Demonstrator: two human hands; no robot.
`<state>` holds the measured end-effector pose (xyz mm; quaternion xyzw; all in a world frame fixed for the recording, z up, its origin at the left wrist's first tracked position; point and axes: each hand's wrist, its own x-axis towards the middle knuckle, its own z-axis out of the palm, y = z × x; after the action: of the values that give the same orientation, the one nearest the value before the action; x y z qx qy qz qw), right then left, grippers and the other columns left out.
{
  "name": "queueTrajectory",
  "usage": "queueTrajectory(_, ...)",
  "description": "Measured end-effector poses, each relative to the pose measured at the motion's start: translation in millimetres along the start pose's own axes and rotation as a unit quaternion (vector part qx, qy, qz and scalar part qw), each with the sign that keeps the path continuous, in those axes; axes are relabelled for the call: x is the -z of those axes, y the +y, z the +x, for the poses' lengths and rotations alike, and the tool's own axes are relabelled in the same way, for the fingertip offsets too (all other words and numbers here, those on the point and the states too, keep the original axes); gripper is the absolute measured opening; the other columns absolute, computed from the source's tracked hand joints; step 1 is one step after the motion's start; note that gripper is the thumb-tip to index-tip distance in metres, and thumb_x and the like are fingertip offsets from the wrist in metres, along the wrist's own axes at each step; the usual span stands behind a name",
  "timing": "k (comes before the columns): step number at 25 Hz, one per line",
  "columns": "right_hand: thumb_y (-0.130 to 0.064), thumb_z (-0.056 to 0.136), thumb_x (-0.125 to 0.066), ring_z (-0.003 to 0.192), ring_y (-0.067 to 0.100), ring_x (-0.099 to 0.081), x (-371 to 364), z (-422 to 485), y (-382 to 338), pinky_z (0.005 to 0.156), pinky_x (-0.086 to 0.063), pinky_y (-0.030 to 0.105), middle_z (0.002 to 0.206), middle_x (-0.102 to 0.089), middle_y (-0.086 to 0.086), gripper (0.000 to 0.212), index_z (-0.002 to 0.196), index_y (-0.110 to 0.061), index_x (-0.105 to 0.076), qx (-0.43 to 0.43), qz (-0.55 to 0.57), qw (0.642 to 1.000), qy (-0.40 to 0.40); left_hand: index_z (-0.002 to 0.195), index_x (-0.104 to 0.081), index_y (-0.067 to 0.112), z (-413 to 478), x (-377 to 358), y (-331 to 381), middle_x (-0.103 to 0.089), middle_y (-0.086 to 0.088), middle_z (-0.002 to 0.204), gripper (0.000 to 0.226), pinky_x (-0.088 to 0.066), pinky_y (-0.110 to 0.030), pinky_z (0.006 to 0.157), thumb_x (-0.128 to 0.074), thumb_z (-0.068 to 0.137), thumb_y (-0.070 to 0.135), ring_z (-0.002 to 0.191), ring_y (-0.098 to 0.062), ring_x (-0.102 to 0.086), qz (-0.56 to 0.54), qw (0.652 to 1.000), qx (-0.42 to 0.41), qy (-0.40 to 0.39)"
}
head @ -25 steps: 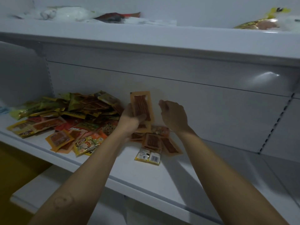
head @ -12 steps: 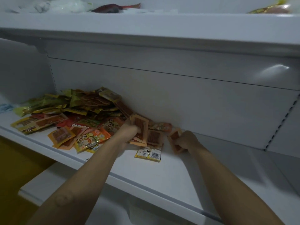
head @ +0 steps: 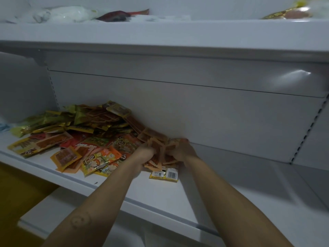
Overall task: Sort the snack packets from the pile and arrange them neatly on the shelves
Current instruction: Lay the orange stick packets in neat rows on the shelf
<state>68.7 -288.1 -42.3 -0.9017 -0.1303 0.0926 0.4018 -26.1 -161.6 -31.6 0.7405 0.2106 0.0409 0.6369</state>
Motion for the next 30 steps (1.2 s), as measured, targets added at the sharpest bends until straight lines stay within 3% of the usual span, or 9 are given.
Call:
queueTrajectory(9,-0.005,0.075,-0.078,0.078,0.014,-0.064,-8,-1,0,0.047,-0.044,0.009,0.104,-0.069,0.009,0.033,0.107,-0.004,-0.068,0.019,0.159,0.986,0.053,0.096,-0.060,0.019,-2,7,-5,-0.069,-0.014,0.092,0.018,-0.058,-0.049,0.080,-0.047,0.096,0.007,0.086,-0.031,-0.066,-0.054,0.999,-0.005,0.004)
queueTrajectory(11,-0.005,0.077,-0.078,0.092,0.017,-0.062,-3,-4,-2,0.060,-0.051,0.012,0.113,-0.062,0.004,0.047,0.119,-0.007,-0.057,0.034,0.209,0.974,0.084,0.103,-0.061,0.020,0,12,-8,-0.069,-0.016,0.100,0.019,-0.057,-0.056,0.081,-0.048,0.095,0.008,0.093,-0.034,-0.067,-0.097,0.995,0.002,0.012)
queueTrajectory(13,-0.003,0.078,-0.077,0.105,0.023,-0.061,4,-5,-7,0.083,-0.057,0.035,0.117,-0.059,0.004,0.054,0.125,-0.009,-0.051,0.031,0.294,0.949,0.106,0.109,-0.062,0.024,3,19,-8,-0.068,-0.014,0.112,0.023,-0.057,-0.060,0.075,-0.050,0.093,0.012,0.102,-0.037,-0.065,-0.139,0.990,-0.007,0.028)
queueTrajectory(16,-0.001,0.078,-0.076,0.104,0.028,-0.066,15,-5,-18,0.087,-0.056,0.049,0.118,-0.065,0.010,0.049,0.123,-0.008,-0.058,0.069,0.388,0.917,0.065,0.117,-0.060,0.029,6,28,-9,-0.064,-0.011,0.119,0.028,-0.058,-0.059,0.069,-0.050,0.093,0.018,0.108,-0.039,-0.062,-0.185,0.982,-0.017,0.043)
queueTrajectory(19,-0.005,0.082,-0.074,0.090,0.021,-0.069,9,-15,-36,0.072,-0.058,0.029,0.103,-0.071,0.005,0.036,0.116,-0.009,-0.065,0.105,0.362,0.926,0.006,0.121,-0.061,0.026,5,28,-4,-0.071,-0.012,0.112,0.028,-0.059,-0.050,0.072,-0.047,0.098,0.034,0.098,-0.032,-0.069,-0.196,0.978,-0.063,0.044)
queueTrajectory(23,-0.013,0.093,-0.055,0.084,0.013,-0.061,-31,-23,-69,0.056,-0.040,0.008,0.103,-0.068,-0.003,0.024,0.113,-0.017,-0.067,0.110,0.203,0.970,0.072,0.109,-0.066,0.022,3,25,12,-0.072,-0.010,0.107,0.024,-0.056,-0.044,0.088,-0.060,0.094,0.040,0.099,-0.027,-0.069,-0.136,0.978,-0.152,0.038)
queueTrajectory(25,-0.006,0.093,-0.045,0.092,0.014,-0.060,-48,-24,-85,0.068,-0.042,0.013,0.107,-0.065,-0.001,0.036,0.120,-0.019,-0.063,0.124,0.192,0.971,0.070,0.100,-0.063,0.023,3,31,13,-0.071,-0.011,0.104,0.005,-0.054,-0.046,0.093,-0.060,0.097,0.024,0.099,-0.026,-0.068,-0.149,0.974,-0.156,0.072)
queueTrajectory(28,-0.006,0.095,-0.042,0.106,0.021,-0.062,-67,-14,-103,0.094,-0.048,0.027,0.117,-0.067,0.004,0.036,0.119,-0.018,-0.067,0.133,0.270,0.953,-0.035,0.093,-0.062,0.023,2,49,9,-0.070,-0.011,0.098,0.011,-0.056,-0.042,0.088,-0.055,0.099,0.018,0.093,-0.025,-0.068,-0.161,0.966,-0.156,0.128)
queueTrajectory(30,-0.015,0.093,-0.049,0.102,0.024,-0.067,-72,-2,-104,0.094,-0.054,0.040,0.114,-0.070,0.004,0.032,0.114,-0.023,-0.071,0.124,0.299,0.943,-0.080,0.097,-0.065,0.022,1,66,5,-0.070,-0.010,0.098,0.013,-0.056,-0.041,0.084,-0.053,0.100,0.020,0.094,-0.028,-0.068,-0.130,0.964,-0.169,0.157)
